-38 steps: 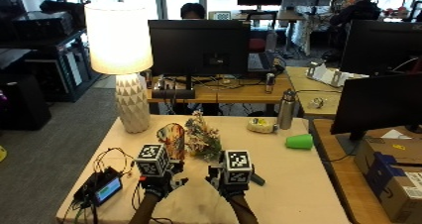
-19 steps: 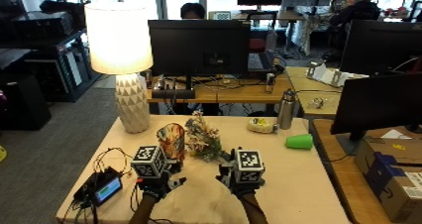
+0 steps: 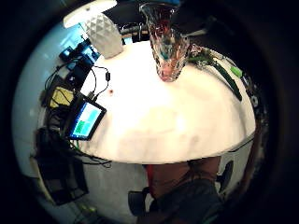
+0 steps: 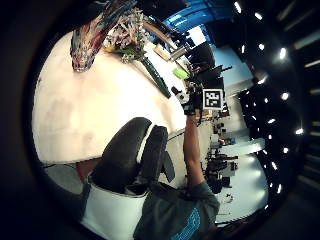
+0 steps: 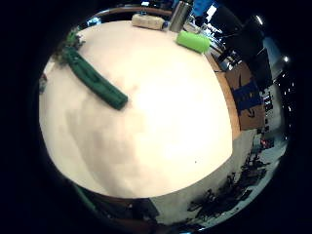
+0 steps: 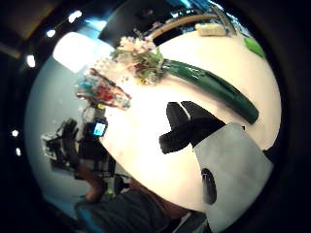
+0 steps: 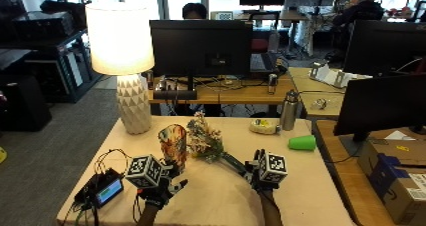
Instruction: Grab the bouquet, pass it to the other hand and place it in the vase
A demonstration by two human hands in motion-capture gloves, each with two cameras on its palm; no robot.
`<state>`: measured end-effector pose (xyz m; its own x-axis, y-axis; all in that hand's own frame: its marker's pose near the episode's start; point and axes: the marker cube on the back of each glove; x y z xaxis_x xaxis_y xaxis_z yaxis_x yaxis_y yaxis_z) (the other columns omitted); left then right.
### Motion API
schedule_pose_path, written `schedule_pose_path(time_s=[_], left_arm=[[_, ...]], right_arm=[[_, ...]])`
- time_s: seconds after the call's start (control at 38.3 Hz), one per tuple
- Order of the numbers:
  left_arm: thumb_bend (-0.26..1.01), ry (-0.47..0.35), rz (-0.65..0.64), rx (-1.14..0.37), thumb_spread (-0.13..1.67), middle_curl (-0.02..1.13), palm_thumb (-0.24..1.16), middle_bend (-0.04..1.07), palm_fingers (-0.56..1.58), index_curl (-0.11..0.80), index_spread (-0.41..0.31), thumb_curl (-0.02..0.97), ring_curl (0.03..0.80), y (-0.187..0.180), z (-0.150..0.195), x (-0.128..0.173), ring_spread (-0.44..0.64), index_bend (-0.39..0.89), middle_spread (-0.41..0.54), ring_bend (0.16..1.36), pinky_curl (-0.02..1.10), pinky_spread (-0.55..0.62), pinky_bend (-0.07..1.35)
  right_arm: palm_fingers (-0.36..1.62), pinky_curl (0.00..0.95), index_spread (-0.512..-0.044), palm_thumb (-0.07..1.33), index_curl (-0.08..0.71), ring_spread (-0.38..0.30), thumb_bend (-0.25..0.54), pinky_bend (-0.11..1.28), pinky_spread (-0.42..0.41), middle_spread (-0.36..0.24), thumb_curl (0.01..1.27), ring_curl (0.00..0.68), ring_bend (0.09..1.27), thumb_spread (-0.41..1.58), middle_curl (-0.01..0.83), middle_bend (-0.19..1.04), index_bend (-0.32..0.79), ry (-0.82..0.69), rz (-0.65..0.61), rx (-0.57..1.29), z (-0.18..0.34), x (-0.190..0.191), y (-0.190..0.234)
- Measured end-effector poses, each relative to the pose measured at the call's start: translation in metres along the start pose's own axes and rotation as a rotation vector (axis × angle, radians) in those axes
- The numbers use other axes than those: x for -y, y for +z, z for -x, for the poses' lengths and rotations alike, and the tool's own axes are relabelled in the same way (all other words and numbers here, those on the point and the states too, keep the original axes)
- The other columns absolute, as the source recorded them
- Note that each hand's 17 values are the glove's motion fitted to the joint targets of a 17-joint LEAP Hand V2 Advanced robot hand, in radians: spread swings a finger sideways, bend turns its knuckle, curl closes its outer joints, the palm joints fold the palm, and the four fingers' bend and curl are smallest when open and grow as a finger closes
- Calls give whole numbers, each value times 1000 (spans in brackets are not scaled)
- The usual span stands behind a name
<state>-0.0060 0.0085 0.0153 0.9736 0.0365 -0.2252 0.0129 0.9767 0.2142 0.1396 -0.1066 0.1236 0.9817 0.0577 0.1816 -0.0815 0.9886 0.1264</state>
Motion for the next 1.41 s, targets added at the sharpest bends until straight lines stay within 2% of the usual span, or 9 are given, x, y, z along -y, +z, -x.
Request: schedule_pose_path(time_s=[0.31, 0.52, 0.6, 0.7, 0.76, 0.86, 0.99, 1.25, 1.41], left_arm=[[-25, 0, 22, 2, 1001, 302, 136, 183, 353, 297, -92, 258, 275, 10, 4, -1, 258, 148, 83, 532, 310, 449, 308], [-26, -11, 35, -10, 1003, 311, 134, 185, 358, 303, -92, 266, 280, 16, 11, 1, 249, 146, 78, 533, 315, 450, 303], [-25, -16, 31, -4, 1002, 314, 138, 184, 358, 305, -92, 268, 282, 14, 12, 0, 248, 145, 78, 533, 317, 451, 302], [-26, -19, 31, -4, 1002, 317, 139, 183, 357, 306, -92, 269, 283, 13, 11, -1, 247, 145, 77, 532, 319, 451, 301], [-26, -16, 34, -7, 1002, 318, 139, 182, 358, 308, -92, 270, 284, 14, 13, -1, 247, 147, 77, 531, 320, 451, 300], [-26, -22, 44, -12, 1002, 321, 139, 182, 357, 309, -92, 271, 286, 14, 12, -3, 247, 145, 77, 532, 323, 451, 300], [-26, -26, 48, -7, 1002, 323, 139, 182, 356, 310, -92, 272, 287, 18, 16, 1, 246, 145, 74, 531, 325, 452, 299], [-26, -18, 29, -23, 1001, 328, 144, 183, 361, 311, -92, 278, 287, 13, 15, 7, 247, 146, 72, 530, 331, 449, 297], [-25, 5, -9, -77, 1002, 332, 145, 184, 367, 312, -92, 280, 288, -2, 6, 14, 243, 146, 72, 531, 332, 446, 291]], right_arm=[[13, 347, -320, 685, 168, 235, 4, 644, 349, 82, 314, 216, 332, 1074, 290, 204, 97, 120, 230, -7, -15, 29, 69], [322, 360, -287, 853, 165, 180, 51, 725, 309, 32, 363, 252, 451, 1070, 316, 241, 118, 189, 251, -66, -3, 28, 81], [563, 330, -289, 925, 206, 107, 82, 650, 282, -8, 389, 258, 492, 1084, 326, 259, 213, 205, 210, -106, -2, 26, 79], [716, 316, -288, 970, 250, 40, 85, 553, 263, -38, 409, 282, 507, 1077, 350, 298, 224, 202, 145, -176, -3, 25, 75], [848, 304, -288, 983, 264, -3, 78, 500, 225, -58, 418, 291, 509, 1057, 371, 359, 218, 188, 104, -212, -4, 28, 77], [1188, 334, -284, 983, 247, -114, 38, 587, 17, -109, 443, 341, 617, 967, 409, 423, 88, 169, 35, -234, -7, 34, 82], [1353, 387, -275, 983, 277, -168, -9, 649, -145, -134, 486, 421, 737, 835, 460, 505, 127, 161, -45, -238, -6, 36, 85], [1411, 439, -258, 957, 340, -191, -31, 705, -252, -161, 551, 499, 885, 688, 527, 626, 188, 202, -106, -112, 1, 31, 70], [1397, 460, -256, 956, 380, -197, -27, 735, -274, -170, 580, 526, 928, 657, 553, 670, 202, 210, -181, 111, 17, 28, 35]])
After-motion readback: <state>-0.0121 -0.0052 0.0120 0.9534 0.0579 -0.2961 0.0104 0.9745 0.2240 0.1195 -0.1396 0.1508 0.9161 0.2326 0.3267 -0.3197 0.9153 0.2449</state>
